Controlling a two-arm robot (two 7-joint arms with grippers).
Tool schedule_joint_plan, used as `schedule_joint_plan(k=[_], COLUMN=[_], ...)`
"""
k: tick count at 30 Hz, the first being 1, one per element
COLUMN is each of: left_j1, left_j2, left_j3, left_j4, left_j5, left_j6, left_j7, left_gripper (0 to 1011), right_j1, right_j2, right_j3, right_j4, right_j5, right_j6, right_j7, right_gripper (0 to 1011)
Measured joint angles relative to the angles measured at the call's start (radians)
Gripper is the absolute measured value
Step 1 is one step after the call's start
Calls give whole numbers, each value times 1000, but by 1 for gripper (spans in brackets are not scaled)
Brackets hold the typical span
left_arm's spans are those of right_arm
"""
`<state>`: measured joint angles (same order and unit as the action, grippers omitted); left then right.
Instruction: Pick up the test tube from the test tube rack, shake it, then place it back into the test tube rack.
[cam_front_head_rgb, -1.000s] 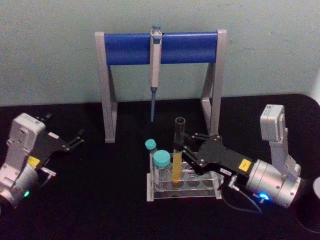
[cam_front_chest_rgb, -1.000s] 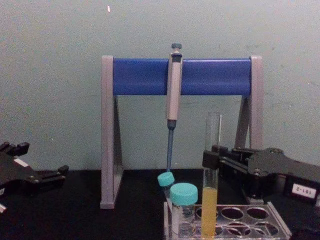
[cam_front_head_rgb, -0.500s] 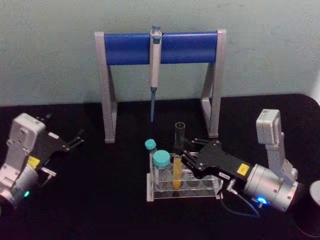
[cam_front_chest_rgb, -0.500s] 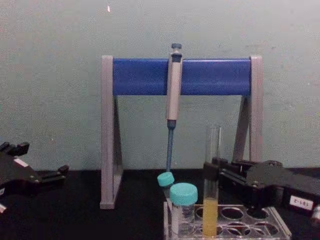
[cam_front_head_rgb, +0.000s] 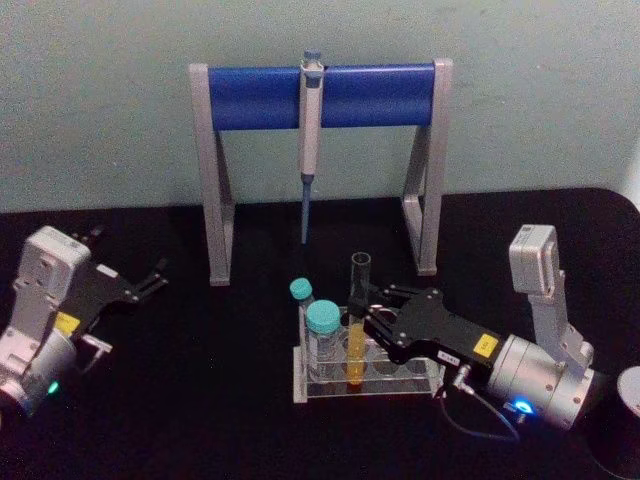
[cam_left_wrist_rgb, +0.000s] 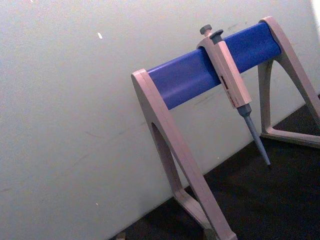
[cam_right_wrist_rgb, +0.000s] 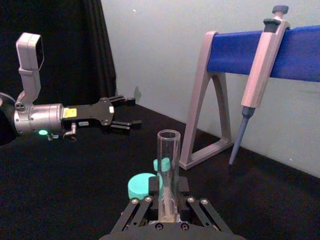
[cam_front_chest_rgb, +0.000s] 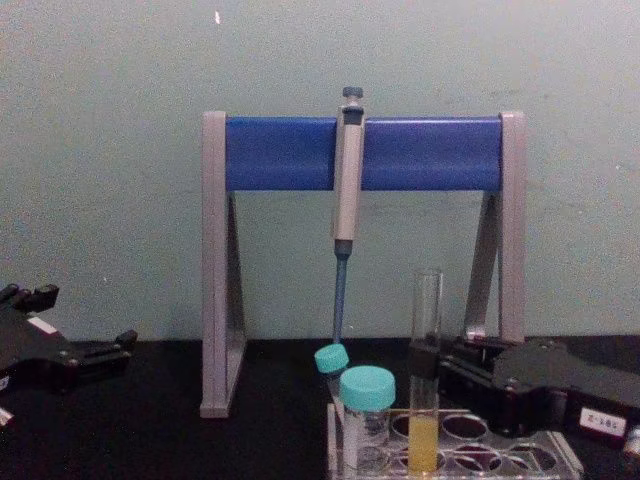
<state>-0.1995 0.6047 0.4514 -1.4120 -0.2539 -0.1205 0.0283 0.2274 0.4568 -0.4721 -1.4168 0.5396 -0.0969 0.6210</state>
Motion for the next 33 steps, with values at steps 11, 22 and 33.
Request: schedule_joint_plan(k=[11, 22, 33], left_j1=[0, 0, 0], left_j2=[0, 0, 0], left_j3=[0, 0, 0], left_j4=[0, 0, 0], left_j5=[0, 0, 0], left_j6=[0, 0, 0], left_j7=[0, 0, 0], left_gripper=[1001, 1001, 1001], right_j1=[0, 1, 1], right_j2=[-2, -1, -1], right_j3=[-1, -2, -1], right_j4=[5, 4, 4], right_j5=[0, -1, -3], right_j6=[7, 8, 10], right_j7=[-8, -7, -6], right_gripper=[221, 237, 561])
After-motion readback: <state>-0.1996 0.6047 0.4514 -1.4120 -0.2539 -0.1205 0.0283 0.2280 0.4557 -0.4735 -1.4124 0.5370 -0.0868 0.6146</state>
